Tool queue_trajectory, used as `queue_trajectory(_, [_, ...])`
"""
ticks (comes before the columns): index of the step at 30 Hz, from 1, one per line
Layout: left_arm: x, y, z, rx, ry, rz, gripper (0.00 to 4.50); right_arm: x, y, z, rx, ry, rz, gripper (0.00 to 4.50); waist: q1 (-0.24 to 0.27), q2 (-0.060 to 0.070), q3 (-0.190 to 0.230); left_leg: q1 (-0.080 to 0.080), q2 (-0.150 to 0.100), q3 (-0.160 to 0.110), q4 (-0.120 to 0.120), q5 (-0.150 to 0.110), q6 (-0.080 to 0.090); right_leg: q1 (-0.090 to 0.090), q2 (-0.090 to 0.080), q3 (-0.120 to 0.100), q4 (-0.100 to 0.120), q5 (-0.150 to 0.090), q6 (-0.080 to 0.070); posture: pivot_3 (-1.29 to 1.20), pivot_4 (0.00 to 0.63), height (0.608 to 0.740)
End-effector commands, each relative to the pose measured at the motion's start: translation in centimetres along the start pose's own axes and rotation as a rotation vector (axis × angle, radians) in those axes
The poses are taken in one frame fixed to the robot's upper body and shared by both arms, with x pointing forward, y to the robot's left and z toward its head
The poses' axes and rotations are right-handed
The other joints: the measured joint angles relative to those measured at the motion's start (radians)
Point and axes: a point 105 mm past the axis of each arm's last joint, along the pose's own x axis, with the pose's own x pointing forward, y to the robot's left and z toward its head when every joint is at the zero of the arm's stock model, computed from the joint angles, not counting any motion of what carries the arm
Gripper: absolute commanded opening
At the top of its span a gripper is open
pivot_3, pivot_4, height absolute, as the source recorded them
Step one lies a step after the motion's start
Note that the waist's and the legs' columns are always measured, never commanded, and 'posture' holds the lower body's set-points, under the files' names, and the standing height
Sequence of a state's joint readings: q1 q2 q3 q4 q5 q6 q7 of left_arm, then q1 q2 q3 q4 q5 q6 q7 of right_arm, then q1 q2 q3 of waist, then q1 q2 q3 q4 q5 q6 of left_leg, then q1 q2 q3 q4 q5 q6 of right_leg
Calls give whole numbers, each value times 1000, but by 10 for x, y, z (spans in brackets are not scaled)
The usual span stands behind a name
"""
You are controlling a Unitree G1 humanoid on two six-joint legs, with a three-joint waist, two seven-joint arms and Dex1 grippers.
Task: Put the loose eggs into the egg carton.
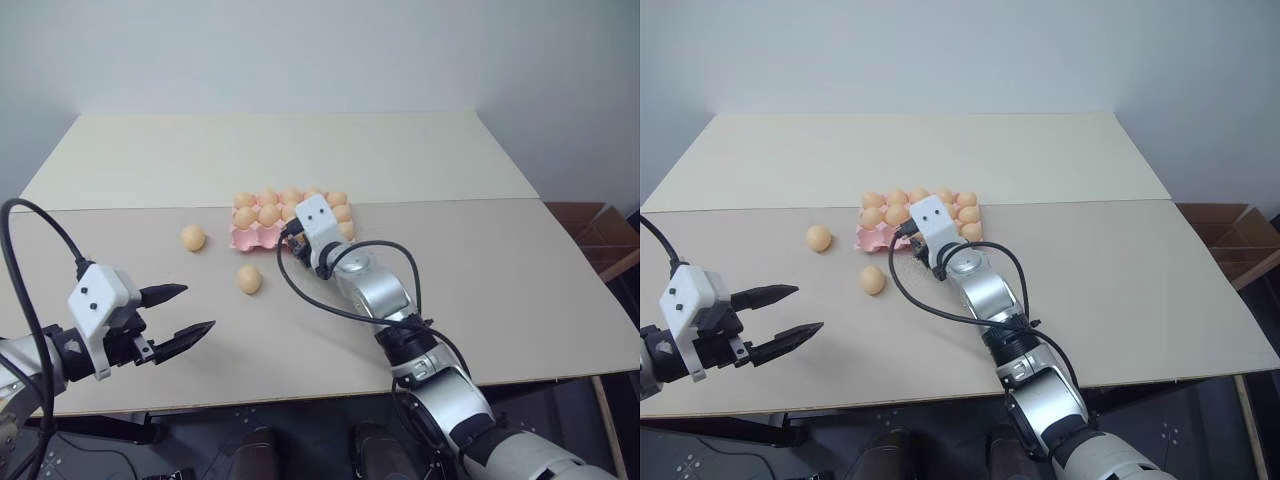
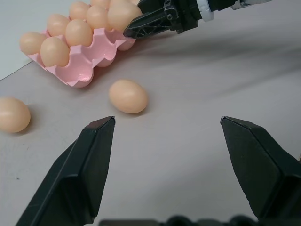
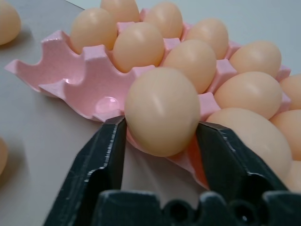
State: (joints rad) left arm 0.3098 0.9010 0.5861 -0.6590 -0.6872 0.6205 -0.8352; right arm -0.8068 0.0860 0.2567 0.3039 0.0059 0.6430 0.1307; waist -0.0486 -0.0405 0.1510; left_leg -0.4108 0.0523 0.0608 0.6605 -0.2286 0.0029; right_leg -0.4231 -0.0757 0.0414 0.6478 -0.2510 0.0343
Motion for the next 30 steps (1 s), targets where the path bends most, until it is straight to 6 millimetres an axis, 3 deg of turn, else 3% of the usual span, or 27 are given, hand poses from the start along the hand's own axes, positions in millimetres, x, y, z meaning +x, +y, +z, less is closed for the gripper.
queue_trajectory(1, [0,-3,6,30,-8,-4,3883,-3,17,37,20,-115,47,4031,0,0,0,0,0,0,0,0,0,0,0,0,0,0,0,0,150,740])
queue_trajectory(2, [0,-3,6,29,-8,-4,3883,-4,17,40,25,-122,49,4402,0,0,0,0,0,0,0,0,0,0,0,0,0,0,0,0,150,740])
queue_trajectory(3, [0,-3,5,28,-8,-3,3883,-6,17,42,26,-132,50,4459,0,0,0,0,0,0,0,0,0,0,0,0,0,0,0,0,150,740])
queue_trajectory(8, [0,-2,5,22,-15,0,3883,-20,15,58,25,-200,54,4459,1,0,0,-1,0,0,0,0,0,0,0,0,0,0,0,0,150,740])
queue_trajectory(13, [-1,-4,3,-13,-36,12,3883,-51,11,63,45,-297,90,4459,2,0,0,-1,0,-1,-1,0,0,-1,0,0,0,0,0,0,150,740])
queue_trajectory(20, [1,-17,-6,-90,-78,53,3883,-89,-9,33,-58,-455,35,4459,6,-1,0,-1,-1,0,0,0,0,1,-1,0,-1,0,1,0,150,740])
queue_trajectory(26, [2,-31,-7,-163,-129,93,3883,-143,-13,0,-73,-455,283,4459,6,-1,0,0,0,0,0,0,0,1,0,1,-1,0,1,0,150,740])
queue_trajectory(30, [-1,-30,-10,-178,-136,200,3883,-182,-16,-18,1,-377,434,4459,10,-2,0,1,-1,0,0,0,0,2,-1,1,-2,0,1,0,150,740])
